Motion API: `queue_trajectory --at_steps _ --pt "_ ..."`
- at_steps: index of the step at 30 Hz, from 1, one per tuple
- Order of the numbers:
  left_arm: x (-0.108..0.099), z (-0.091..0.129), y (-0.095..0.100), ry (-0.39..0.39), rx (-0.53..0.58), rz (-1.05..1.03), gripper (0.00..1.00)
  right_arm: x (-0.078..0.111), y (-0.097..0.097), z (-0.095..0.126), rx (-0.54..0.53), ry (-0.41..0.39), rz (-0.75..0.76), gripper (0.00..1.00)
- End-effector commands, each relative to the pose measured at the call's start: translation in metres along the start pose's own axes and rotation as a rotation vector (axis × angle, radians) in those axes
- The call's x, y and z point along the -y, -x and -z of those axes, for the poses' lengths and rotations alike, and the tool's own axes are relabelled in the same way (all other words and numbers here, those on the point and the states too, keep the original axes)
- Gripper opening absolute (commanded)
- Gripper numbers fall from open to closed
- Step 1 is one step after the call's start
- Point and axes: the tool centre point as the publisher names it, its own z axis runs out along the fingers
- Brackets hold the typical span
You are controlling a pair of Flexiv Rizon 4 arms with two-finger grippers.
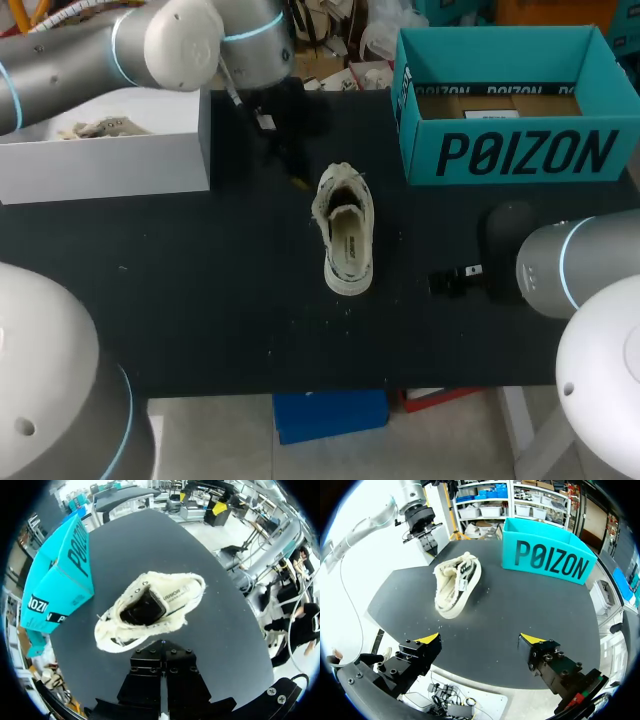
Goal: Take the shoe out of the shoebox, open the shoe tongue, remove and reinsert the insole, then place the shoe into the shoebox
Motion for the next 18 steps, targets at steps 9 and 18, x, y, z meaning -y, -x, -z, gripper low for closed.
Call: queue_trajectory --at_steps 9,18 --pt "-0.008 0.033 -0.055 0.219 -0.021 -0.889 0.80 0.001 -0.001 -0.001 0.001 0.004 -0.001 1.00" --pt "0.000 0.013 -0.044 0.237 -0.065 -1.135 0.82 0.001 -0.001 -0.001 0.001 0.004 -0.001 1.00"
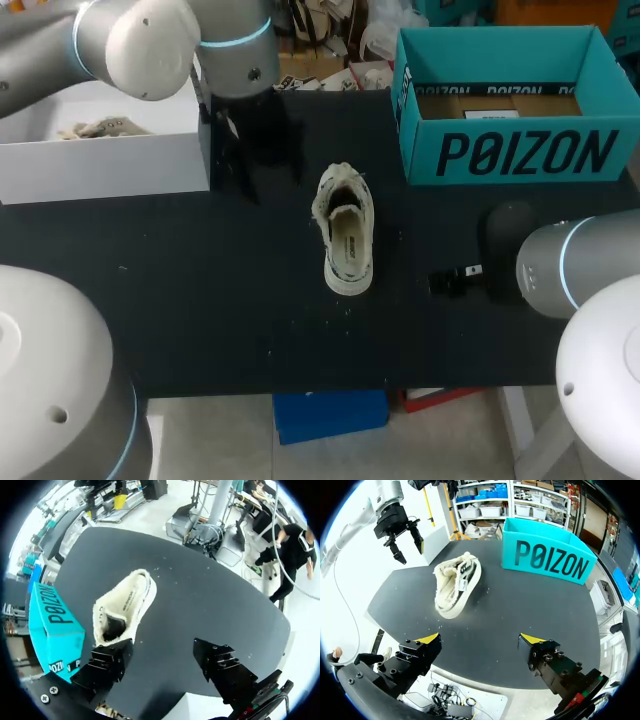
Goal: Take the shoe out of the shoebox, open the shoe tongue, remove and reinsert the insole, then place the shoe into the shoebox
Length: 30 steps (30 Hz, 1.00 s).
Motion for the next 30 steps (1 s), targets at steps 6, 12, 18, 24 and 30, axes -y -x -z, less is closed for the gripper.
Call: queue_trajectory --at_steps 6,12,18,24,30 --pt "0.003 -0.021 0.025 0.079 -0.061 -0.642 0.81 0.001 -0.001 -0.001 0.001 0.004 -0.001 1.00" --pt "0.003 -0.038 0.027 0.052 -0.055 -0.688 0.68 0.001 -0.001 -0.001 0.001 0.004 -0.001 1.00" --pt "-0.003 -0.050 0.033 0.045 -0.046 -0.686 0.65 0.001 -0.001 -0.001 0.001 0.004 -0.001 1.00" --pt "-0.008 -0.059 0.045 0.036 -0.028 -0.691 0.67 0.001 -0.001 -0.001 0.001 0.004 -0.001 1.00" --pt "-0.011 -0.068 0.057 0.037 0.003 -0.612 0.62 0.001 -0.001 -0.001 0.001 0.004 -0.001 1.00"
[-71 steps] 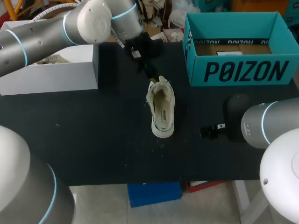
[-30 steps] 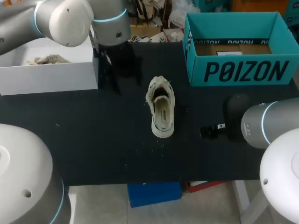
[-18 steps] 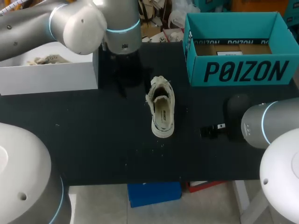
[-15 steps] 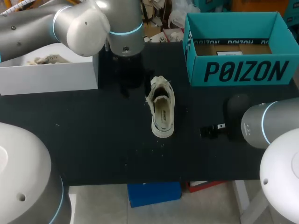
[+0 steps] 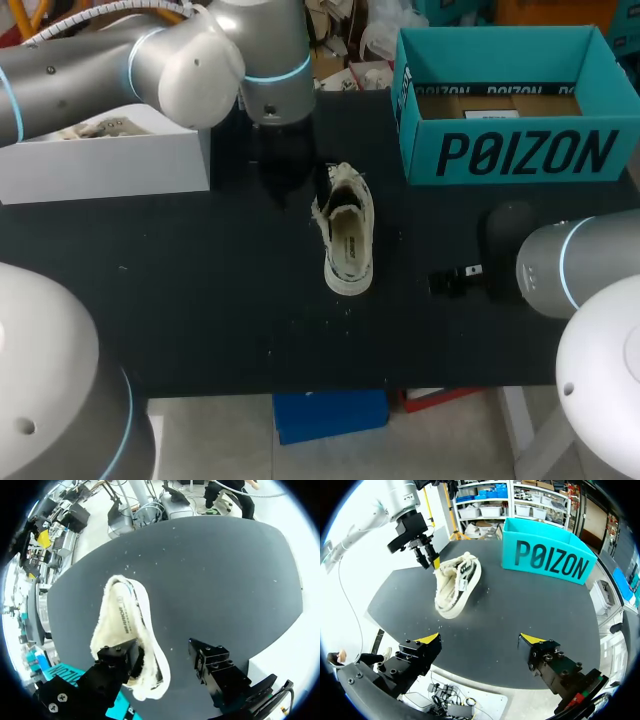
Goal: Take the shoe out of the shoebox, open the shoe tongue, remove and reinsert the insole, then place the shoe into the shoebox
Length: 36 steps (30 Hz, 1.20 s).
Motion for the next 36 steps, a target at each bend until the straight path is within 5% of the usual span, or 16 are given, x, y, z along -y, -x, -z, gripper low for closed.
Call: queue_trajectory --at_steps 1,8,27,29,30,31,36 --pt "-0.006 -0.015 0.006 0.009 0.001 0.045 0.59 0.001 -0.001 -0.001 0.001 0.004 -0.001 1.00" --pt "-0.004 -0.028 0.007 -0.009 0.023 0.084 0.50 0.001 -0.001 -0.001 0.001 0.004 -0.001 1.00" --pt "-0.024 -0.076 0.020 -0.035 -0.015 0.156 0.48 0.001 -0.001 -0.001 0.001 0.004 -0.001 1.00" --pt "-0.024 -0.078 0.021 -0.037 -0.016 0.165 0.38 0.001 -0.001 -0.001 0.001 0.004 -0.001 1.00" --pt "-0.025 -0.078 0.022 -0.037 -0.013 0.171 0.26 0.001 -0.001 -0.001 0.001 0.004 -0.001 1.00" --pt "-0.025 -0.078 0.022 -0.033 -0.014 0.181 0.01 0.001 -0.001 -0.001 0.001 0.004 -0.001 1.00" --pt "-0.021 -0.064 0.022 -0.017 0.003 0.179 0.00 0.001 -0.001 -0.001 0.001 0.004 -0.001 1.00"
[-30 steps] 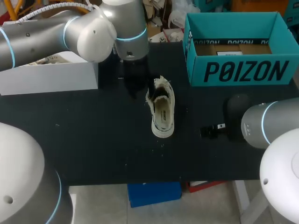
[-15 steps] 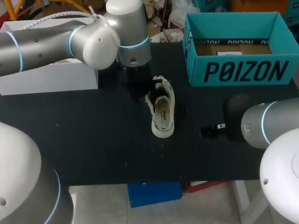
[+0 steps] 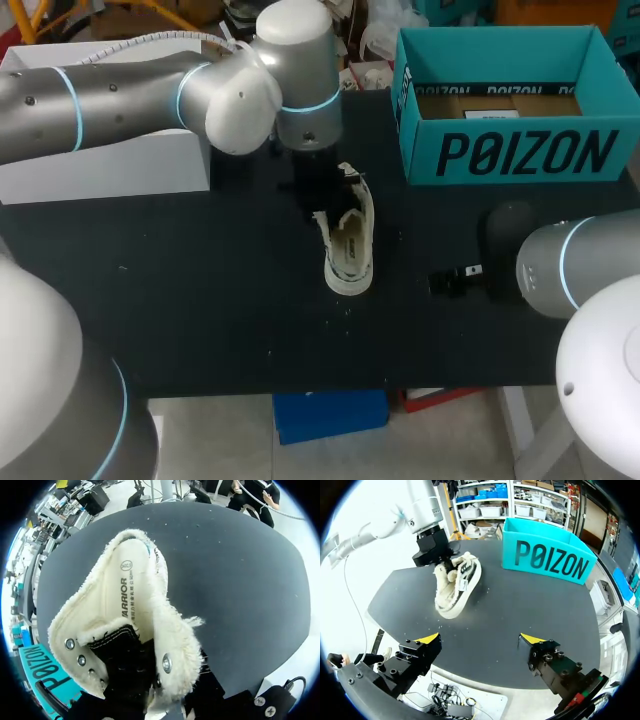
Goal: Take the shoe out of the shoebox, open the shoe tongue, remove and reinsert the insole, then place the shoe into the shoebox
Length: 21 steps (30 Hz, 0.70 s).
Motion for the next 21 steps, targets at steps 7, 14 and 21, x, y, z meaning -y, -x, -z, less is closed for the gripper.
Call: queue_trajectory --at_steps 7,14,21 --pt "0.015 0.056 -0.011 0.051 0.041 -0.005 0.00 0.001 -0.001 -0.001 0.001 0.004 -0.001 1.00" --pt "0.017 0.123 -0.021 0.116 0.085 0.128 0.00 0.001 -0.001 -0.001 0.001 0.004 -0.001 1.00" --pt "0.000 0.195 -0.039 0.141 0.143 0.526 0.00 0.001 -0.001 -0.001 0.001 0.004 -0.001 1.00"
